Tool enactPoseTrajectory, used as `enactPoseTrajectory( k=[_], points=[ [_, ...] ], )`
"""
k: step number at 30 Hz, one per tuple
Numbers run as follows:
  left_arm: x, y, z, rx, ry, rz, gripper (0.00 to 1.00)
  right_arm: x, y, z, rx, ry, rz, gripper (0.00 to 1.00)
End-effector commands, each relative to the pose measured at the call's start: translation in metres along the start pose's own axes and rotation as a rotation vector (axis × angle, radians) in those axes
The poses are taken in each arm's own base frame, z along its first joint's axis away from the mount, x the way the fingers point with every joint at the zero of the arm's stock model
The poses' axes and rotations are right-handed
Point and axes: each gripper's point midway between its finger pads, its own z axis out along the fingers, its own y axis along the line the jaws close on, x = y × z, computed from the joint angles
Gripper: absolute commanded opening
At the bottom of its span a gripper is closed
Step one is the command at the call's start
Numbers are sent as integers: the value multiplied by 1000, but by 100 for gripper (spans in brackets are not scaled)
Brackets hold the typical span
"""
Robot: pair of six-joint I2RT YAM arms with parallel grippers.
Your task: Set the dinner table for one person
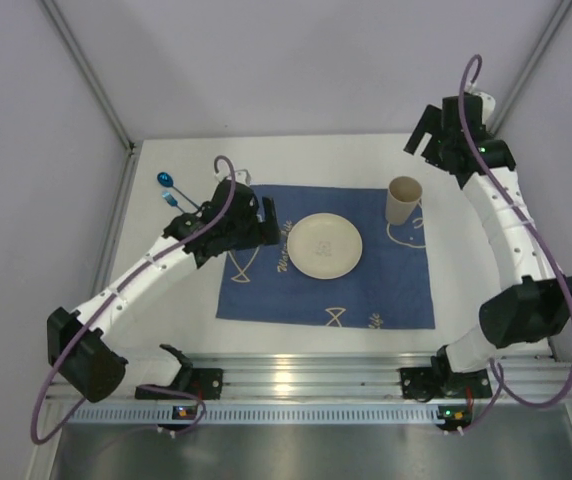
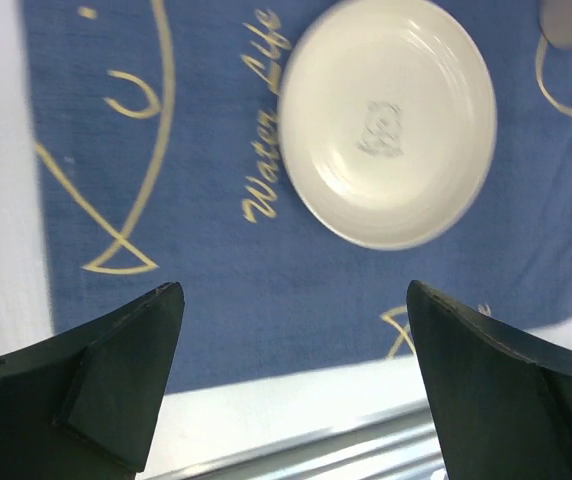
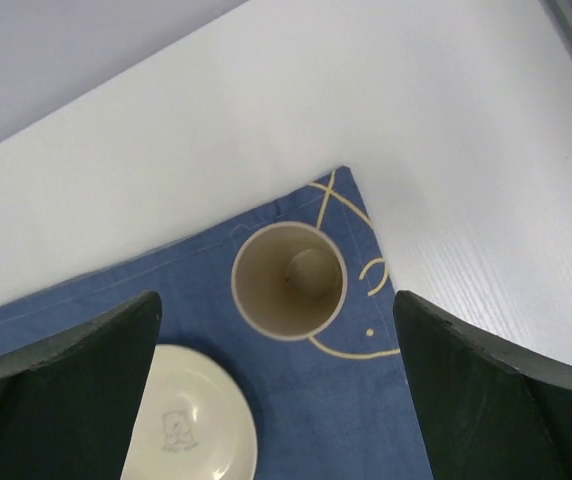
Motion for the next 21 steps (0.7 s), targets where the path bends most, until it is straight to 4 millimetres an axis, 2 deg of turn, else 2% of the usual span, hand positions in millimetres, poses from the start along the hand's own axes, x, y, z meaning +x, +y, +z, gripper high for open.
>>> enactPoseTrajectory(
  k=[1,2,3,4,5,7,8,9,10,11,12,13,14,15,16,17,18,21],
  points=[
    [-43,43,6,-140,-87,-77,98,-18,5,-64,-130,-23,62,100],
    [-46,57,8,-186,-83,-100,98,-7,6,-68,-151,4,57,100],
    [-58,82,14,-254,-90,-146,98,1,10,-75,-193,33,50,100],
    [-65,97,17,-300,-97,-166,98,4,9,-88,-220,32,46,100],
    [-72,124,25,-362,-94,-212,98,18,7,-88,-225,71,35,100],
    [-89,144,31,-397,-113,-243,98,32,4,-105,-268,101,12,100],
    [-91,156,44,-416,-94,-256,98,46,-1,-105,-263,133,-1,100],
    [-112,172,45,-428,-137,-272,98,52,-5,-115,-278,139,-15,100],
    [-115,192,59,-460,-119,-294,98,63,-10,-115,-270,161,-26,100],
    [-120,193,68,-460,-118,-284,98,67,-14,-117,-268,165,-35,100],
    [-141,202,68,-468,-155,-282,98,74,-21,-120,-255,178,-50,100],
    [-148,208,75,-482,-162,-279,98,75,-24,-126,-257,171,-56,100],
    [-143,222,95,-517,-122,-280,98,80,-28,-127,-247,183,-62,100],
    [-162,226,95,-548,-160,-272,97,85,-32,-128,-240,199,-68,100],
    [-161,233,100,-581,-141,-276,96,87,-34,-130,-237,204,-70,100],
    [-155,246,114,-626,-111,-282,96,90,-35,-131,-234,215,-76,100],
    [-166,249,116,-643,-136,-296,96,95,-37,-132,-229,233,-81,100],
    [-170,259,137,-647,-141,-314,95,102,-42,-132,-214,260,-94,100]
  ],
)
